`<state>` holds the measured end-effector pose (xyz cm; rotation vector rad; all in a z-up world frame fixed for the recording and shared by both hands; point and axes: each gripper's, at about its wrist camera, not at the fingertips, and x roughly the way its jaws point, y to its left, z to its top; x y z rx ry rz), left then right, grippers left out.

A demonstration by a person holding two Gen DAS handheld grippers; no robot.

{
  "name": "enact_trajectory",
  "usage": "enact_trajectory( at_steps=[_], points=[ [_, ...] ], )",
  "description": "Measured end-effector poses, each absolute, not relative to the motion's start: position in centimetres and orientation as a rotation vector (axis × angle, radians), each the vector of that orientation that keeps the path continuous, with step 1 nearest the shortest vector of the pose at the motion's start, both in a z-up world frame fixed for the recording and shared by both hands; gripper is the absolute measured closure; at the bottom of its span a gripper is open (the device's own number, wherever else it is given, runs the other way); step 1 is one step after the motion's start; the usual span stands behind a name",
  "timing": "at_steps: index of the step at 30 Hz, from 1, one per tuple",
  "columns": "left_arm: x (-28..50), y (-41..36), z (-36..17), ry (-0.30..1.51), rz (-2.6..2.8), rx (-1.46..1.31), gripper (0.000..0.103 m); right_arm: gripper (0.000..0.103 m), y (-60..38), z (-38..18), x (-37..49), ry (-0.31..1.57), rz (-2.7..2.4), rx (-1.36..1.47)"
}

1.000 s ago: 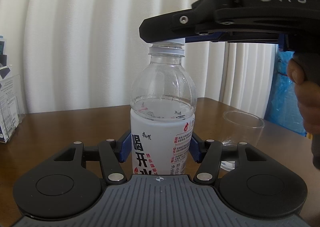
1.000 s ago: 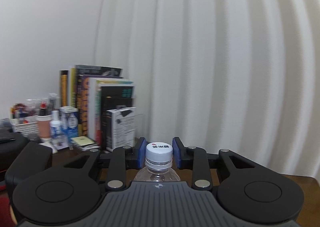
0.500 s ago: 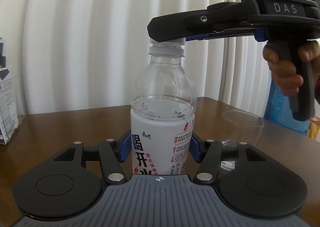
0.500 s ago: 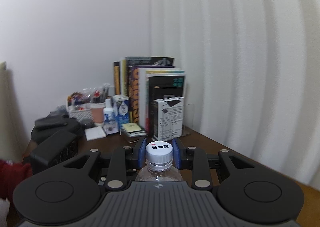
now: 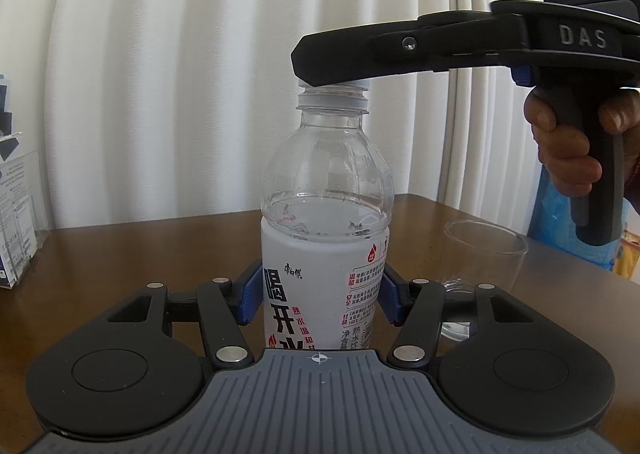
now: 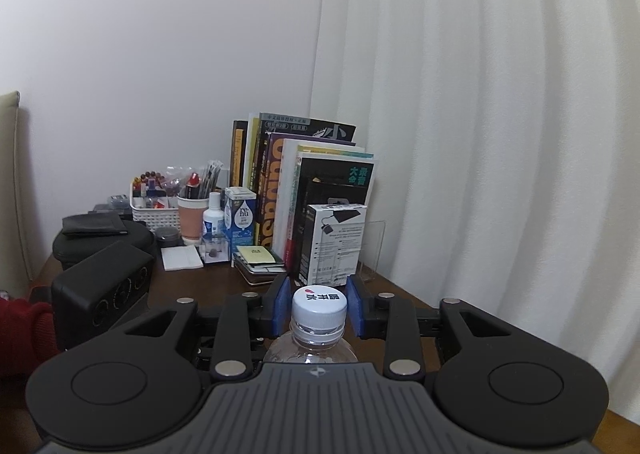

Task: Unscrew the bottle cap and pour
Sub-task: 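Regrasp the cap with the right tool, twist, then open, then close the right tool on the white cap and twist it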

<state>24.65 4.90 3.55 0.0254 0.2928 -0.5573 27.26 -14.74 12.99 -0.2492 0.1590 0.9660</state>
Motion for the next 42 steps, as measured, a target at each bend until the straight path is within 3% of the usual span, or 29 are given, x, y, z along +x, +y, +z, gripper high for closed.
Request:
enact_trajectory(
  at_steps=[18, 20, 22, 25, 42],
  points=[
    [24.6, 4.8, 3.6, 0.294, -0.556, 0.021, 0.045, 0.048, -10.2, 10.3, 22.7, 0.071, 0.484, -0.161],
    [24.6, 4.8, 3.6, 0.294, -0.556, 0.020, 0.045, 0.051, -9.9, 10.2, 22.7, 0.073, 0.469, -0.160],
    [24.6, 4.9, 3.7, 0.294, -0.557, 0.020, 0.045, 0.066, -9.7, 10.1, 22.6, 0.075, 0.454, -0.161],
    [24.6, 4.9, 3.7, 0.294, -0.557, 0.020, 0.045, 0.070, -9.5, 10.1, 22.6, 0.095, 0.449, -0.146],
    [24.3, 4.4, 3.8, 0.294, -0.554, 0.028, 0.045, 0.071, -12.9, 11.1, 25.0, 0.173, 0.693, -0.067]
  ],
)
